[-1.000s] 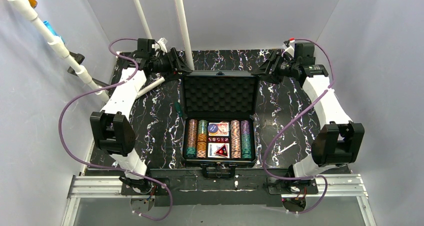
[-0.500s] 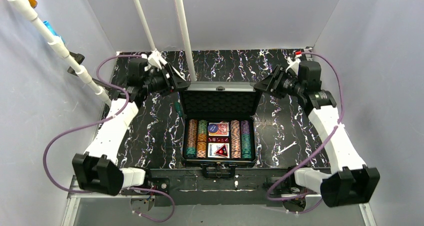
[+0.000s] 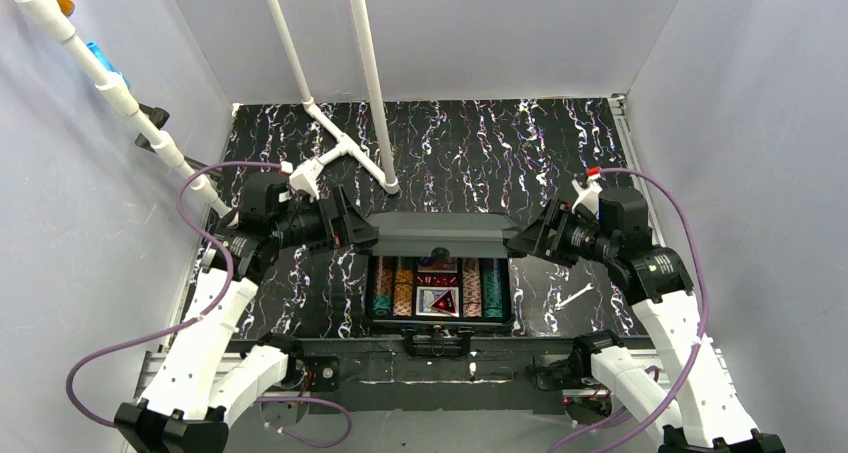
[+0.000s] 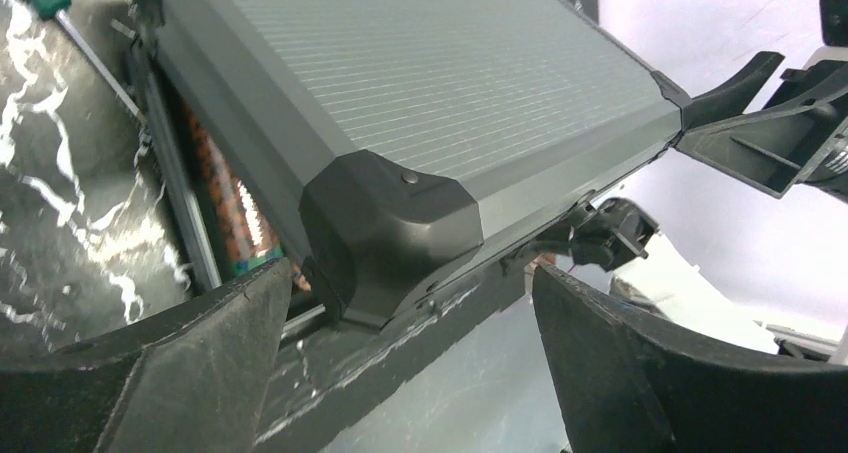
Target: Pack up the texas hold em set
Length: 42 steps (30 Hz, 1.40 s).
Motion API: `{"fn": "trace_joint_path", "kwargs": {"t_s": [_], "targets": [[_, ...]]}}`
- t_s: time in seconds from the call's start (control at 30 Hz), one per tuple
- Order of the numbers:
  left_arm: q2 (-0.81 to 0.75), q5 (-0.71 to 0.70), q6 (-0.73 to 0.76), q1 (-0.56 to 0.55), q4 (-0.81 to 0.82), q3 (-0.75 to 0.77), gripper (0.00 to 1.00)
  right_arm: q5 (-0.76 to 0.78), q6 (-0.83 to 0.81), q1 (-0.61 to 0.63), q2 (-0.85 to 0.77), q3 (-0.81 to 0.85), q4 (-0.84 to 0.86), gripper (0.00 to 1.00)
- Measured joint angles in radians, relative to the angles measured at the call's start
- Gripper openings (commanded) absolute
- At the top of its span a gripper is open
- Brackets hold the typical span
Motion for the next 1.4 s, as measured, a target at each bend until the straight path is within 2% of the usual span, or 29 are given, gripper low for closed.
{"fn": "trace_joint_path", "kwargs": {"t_s": [0.17,0.3,0.4,0.57,0.73,0.83,1.03,1.1,1.2,1.4], "targets": [[-0.036,-0.047,0.068,-0.001,-0.179,0.045,0.91,0.006,-0.038,0.011,-0.029,-0.002,-0.174,0.72],[-0.059,-0.072,0.096,-0.001,-0.261,0.071,0.91,0.028,-0.074,0.014,-0.029,0.002,-0.290,0.72],[-0.077,-0.088,0.110,-0.001,-0.307,0.073,0.88,0.131,-0.107,0.010,-0.014,0.035,-0.368,0.72],[-0.067,-0.075,0.114,-0.001,-0.314,0.068,0.86,0.202,-0.136,0.005,-0.003,0.071,-0.416,0.71],[-0.048,-0.014,0.075,-0.013,-0.218,-0.006,0.78,0.179,-0.165,0.020,-0.002,0.075,-0.427,0.68],[-0.001,0.011,0.040,-0.071,-0.143,-0.048,0.68,0.162,-0.153,0.154,0.014,0.054,-0.369,0.68],[0.168,0.025,-0.020,-0.247,0.038,-0.086,0.54,0.278,-0.086,0.649,0.167,0.055,-0.216,0.65],[0.213,0.025,-0.031,-0.288,0.093,-0.088,0.51,0.325,-0.069,0.768,0.241,0.060,-0.164,0.64],[0.267,0.028,-0.040,-0.317,0.158,-0.089,0.49,0.359,-0.045,0.839,0.291,0.057,-0.104,0.64],[0.342,0.017,-0.043,-0.330,0.211,-0.092,0.42,0.381,-0.044,0.842,0.278,0.021,-0.002,0.63]]}}
